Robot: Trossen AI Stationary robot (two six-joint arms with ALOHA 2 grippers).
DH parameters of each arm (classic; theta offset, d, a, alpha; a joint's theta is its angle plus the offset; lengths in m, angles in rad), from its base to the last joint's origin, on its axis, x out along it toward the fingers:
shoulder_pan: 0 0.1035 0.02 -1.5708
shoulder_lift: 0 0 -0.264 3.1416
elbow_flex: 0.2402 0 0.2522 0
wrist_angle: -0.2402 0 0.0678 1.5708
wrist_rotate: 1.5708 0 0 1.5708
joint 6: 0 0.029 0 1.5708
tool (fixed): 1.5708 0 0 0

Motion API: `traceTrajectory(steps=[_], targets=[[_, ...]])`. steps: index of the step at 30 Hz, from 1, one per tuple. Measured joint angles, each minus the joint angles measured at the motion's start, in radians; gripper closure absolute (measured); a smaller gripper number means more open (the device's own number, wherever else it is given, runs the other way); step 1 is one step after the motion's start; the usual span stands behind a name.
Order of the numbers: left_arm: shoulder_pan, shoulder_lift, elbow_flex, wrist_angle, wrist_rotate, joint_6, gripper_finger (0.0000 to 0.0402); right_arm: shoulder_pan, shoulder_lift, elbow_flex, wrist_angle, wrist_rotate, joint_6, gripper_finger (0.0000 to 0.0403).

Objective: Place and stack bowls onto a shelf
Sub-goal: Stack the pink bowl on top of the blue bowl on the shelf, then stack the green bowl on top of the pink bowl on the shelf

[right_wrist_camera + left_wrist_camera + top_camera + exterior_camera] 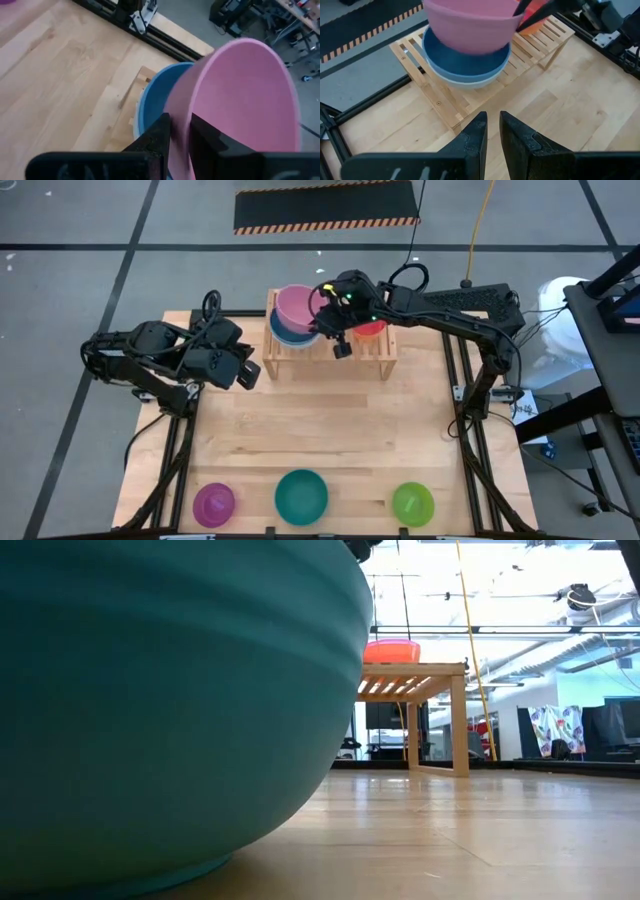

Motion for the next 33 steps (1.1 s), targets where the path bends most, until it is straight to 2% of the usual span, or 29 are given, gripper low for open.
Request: traceTrajectory(steps=[6, 19, 23, 28, 31, 33], targets=[[0.0, 0.0, 0.0, 0.0, 0.0, 0.002, 0.0346, 0.008, 0.004, 0.0, -0.041, -0.001, 0.0, 0.0353], [0.0, 0.0, 0.0, 0.0, 0.0, 0.026, 0.0346, 0.032, -0.02, 0.0, -0.003, -0.023, -0.037, 0.0353], [0.0, 0.003, -0.001, 0.0, -0.003, 0.066, 0.0346, 0.049, -0.093, 0.0, 0.014, 0.029, -0.053, 0.0353], [0.02, 0.005, -0.06, 0.005, -0.018, 0.085, 0.0346, 0.073, -0.192, 0.0, -0.003, 0.085, -0.049, 0.0353], [0.044, 0.005, -0.116, 0.052, -0.019, 0.115, 0.0346, 0.081, -0.247, 0.0, -0.018, 0.085, -0.014, 0.0353], [0.064, 0.005, -0.159, 0.136, -0.009, 0.188, 0.0346, 0.083, -0.28, 0.0, -0.028, 0.088, 0.025, 0.0353]])
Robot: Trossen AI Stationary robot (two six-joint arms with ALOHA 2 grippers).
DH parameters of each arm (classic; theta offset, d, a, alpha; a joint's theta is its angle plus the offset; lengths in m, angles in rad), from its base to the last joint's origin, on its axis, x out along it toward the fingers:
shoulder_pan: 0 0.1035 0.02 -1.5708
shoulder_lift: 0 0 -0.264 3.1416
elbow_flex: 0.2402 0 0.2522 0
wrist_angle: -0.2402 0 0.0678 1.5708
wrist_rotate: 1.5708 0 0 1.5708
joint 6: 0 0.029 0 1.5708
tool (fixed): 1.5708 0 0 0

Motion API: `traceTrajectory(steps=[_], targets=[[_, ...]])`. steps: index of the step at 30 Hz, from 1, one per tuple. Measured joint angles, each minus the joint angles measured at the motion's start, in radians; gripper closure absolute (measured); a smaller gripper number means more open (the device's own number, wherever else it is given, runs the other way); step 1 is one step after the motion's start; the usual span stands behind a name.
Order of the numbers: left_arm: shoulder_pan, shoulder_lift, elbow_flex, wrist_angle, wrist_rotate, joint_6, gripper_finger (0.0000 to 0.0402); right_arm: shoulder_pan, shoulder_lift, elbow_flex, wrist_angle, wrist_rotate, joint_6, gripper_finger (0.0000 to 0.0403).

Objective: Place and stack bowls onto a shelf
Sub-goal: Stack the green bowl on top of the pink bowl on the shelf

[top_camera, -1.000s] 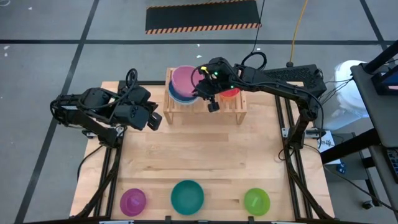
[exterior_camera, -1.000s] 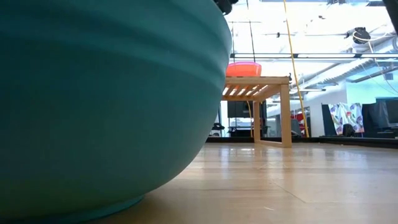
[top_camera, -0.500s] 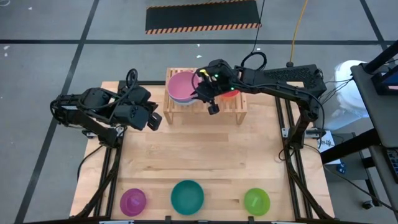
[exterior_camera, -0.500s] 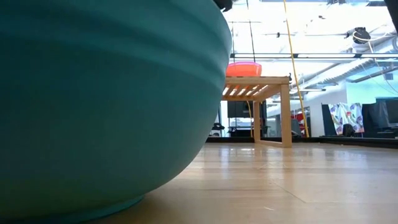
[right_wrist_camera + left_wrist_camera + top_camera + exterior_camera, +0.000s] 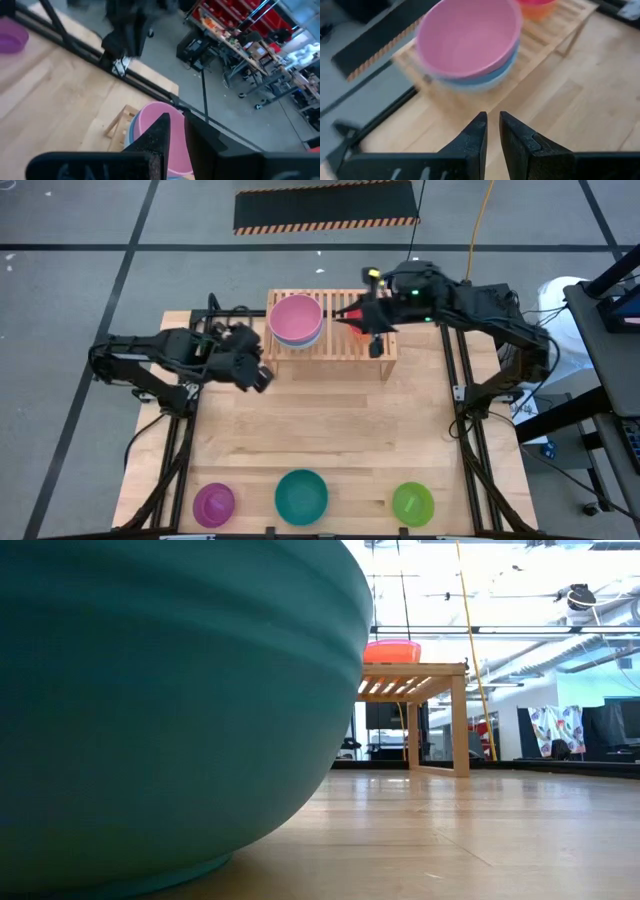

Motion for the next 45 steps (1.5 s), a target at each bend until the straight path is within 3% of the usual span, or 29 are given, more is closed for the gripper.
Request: traceTrajectory(steps=[5, 9, 14, 22, 29, 39, 45], targets=[[0.079, 0.0, -0.088, 0.329, 0.079, 0.257, 0.0346, 0.0, -0.065, 0.0, -0.028, 0.02, 0.028, 0.0353], [0.143, 0.0, -0.144, 0.467, 0.207, 0.337, 0.0346, 0.0, -0.104, 0.001, -0.099, 0.078, 0.068, 0.0353], [0.142, 0.0, -0.209, 0.437, 0.313, 0.368, 0.0346, 0.001, -0.15, 0.001, -0.289, 0.077, 0.103, 0.0353], [0.092, -0.003, -0.251, 0.407, 0.701, 0.477, 0.0346, 0.018, -0.171, 0.002, -0.648, 0.032, 0.22, 0.0353], [0.056, -0.003, -0.253, 0.365, 0.897, 0.623, 0.0346, 0.061, -0.17, 0.001, -0.723, 0.017, 0.315, 0.0353], [-0.014, -0.004, -0.344, 0.41, 0.935, 0.599, 0.0346, 0.074, -0.17, 0.001, -0.723, 0.018, 0.317, 0.0353], [-0.057, 0.002, -0.48, 0.632, 1.03, 0.476, 0.0346, 0.074, -0.17, 0.001, -0.723, 0.018, 0.302, 0.0353]])
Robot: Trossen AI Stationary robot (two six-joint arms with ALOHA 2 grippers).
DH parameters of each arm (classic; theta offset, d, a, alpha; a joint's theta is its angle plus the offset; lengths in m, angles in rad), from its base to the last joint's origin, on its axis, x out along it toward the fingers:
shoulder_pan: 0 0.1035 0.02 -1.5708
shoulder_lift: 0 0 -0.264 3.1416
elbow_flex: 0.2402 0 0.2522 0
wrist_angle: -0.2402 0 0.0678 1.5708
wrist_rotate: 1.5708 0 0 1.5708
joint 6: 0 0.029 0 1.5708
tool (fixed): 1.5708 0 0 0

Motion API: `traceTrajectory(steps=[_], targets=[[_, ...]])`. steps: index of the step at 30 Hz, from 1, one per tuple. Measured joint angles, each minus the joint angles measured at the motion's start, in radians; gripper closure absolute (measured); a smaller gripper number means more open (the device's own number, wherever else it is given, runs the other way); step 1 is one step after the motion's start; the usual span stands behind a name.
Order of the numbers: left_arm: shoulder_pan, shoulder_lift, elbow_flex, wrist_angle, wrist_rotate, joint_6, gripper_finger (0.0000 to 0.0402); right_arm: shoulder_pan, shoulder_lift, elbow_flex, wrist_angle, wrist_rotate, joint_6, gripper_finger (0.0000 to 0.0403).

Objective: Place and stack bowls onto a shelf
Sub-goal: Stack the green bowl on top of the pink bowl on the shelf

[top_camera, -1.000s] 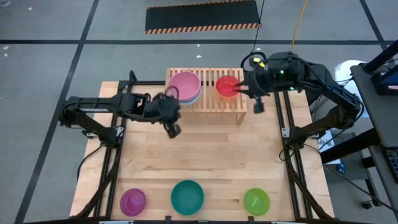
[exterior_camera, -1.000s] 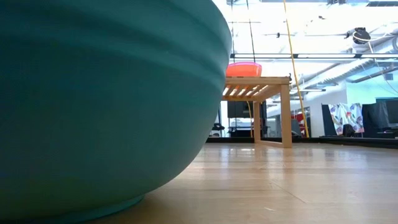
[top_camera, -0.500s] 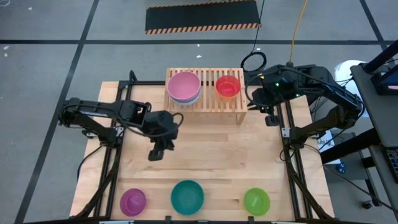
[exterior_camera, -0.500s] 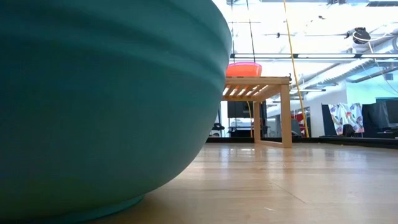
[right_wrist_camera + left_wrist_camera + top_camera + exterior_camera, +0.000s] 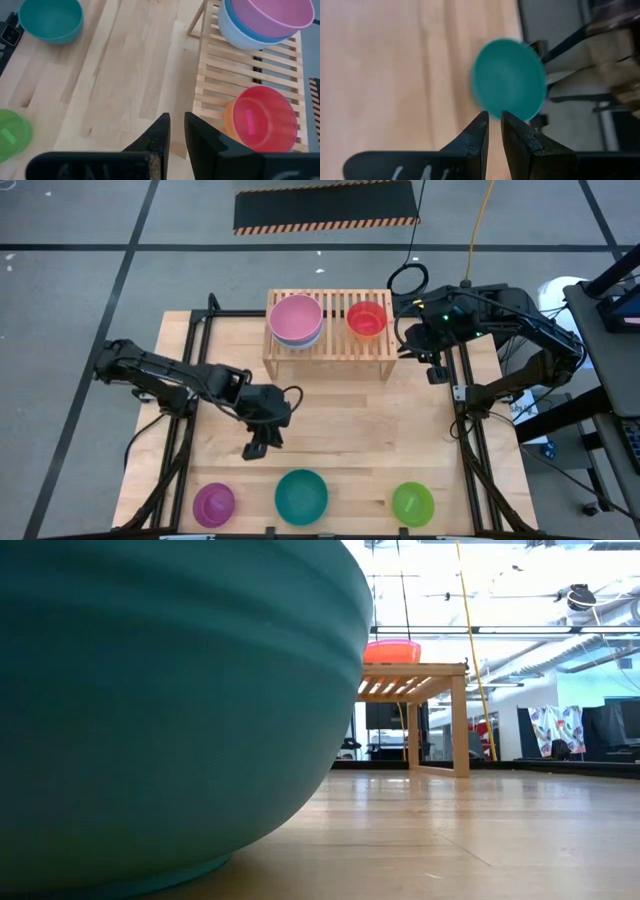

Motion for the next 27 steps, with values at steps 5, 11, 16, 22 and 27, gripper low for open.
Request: traceTrajectory(steps=[5, 11, 16, 22, 27], targets=[[-0.029, 0.0, -0.098, 0.158, 0.015, -0.138, 0.0346, 0.0, 0.0, 0.0, 0.0, 0.0, -0.021, 0.0353], [-0.079, 0.007, -0.148, 0.217, -0.116, -0.359, 0.0346, 0.0, 0.0, 0.0, 0.0, 0.0, -0.016, 0.0353], [-0.148, 0.023, -0.168, 0.326, -0.246, -0.464, 0.0346, 0.0, 0.0, 0.0, -0.007, 0.0, -0.064, 0.0353], [-0.239, 0.076, -0.17, 0.39, -0.323, -0.555, 0.0346, 0.0, -0.001, 0.0, -0.019, 0.0, -0.086, 0.0353], [-0.295, 0.121, -0.171, 0.369, -0.407, -0.595, 0.0346, 0.0, -0.001, 0.0, -0.016, 0.0, -0.064, 0.0353]])
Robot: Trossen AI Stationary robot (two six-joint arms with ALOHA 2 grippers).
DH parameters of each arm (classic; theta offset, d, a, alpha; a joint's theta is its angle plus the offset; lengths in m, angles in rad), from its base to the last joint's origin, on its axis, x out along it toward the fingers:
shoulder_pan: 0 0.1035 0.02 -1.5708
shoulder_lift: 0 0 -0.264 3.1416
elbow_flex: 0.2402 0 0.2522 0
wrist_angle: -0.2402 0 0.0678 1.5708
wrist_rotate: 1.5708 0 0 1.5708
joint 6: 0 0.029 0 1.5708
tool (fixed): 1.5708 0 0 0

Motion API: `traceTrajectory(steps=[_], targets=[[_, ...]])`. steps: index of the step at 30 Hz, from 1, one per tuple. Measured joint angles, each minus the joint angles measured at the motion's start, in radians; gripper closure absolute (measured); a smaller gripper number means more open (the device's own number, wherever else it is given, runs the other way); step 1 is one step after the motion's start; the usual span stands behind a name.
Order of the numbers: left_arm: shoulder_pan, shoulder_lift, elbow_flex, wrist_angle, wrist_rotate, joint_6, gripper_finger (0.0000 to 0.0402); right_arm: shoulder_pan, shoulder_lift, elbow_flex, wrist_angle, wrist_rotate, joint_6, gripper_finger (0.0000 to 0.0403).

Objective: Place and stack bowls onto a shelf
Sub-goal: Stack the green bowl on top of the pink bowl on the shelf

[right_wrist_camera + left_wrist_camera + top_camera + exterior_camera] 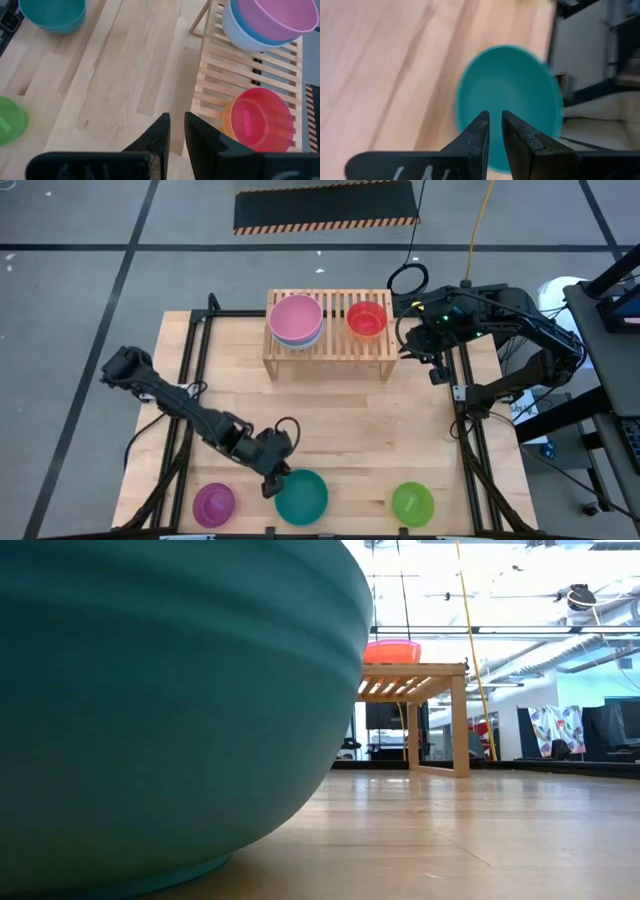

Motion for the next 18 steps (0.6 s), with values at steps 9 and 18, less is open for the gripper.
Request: traceTrajectory(steps=[9, 18], targets=[[-0.036, 0.061, 0.0, -0.023, -0.06, -0.111, 0.0346, 0.0, 0.0, -0.001, 0.001, 0.0, 0.009, 0.0353], [-0.045, 0.071, 0.0, -0.043, -0.067, -0.142, 0.0346, 0.0, 0.0, -0.001, 0.001, 0.0, 0.026, 0.0353]])
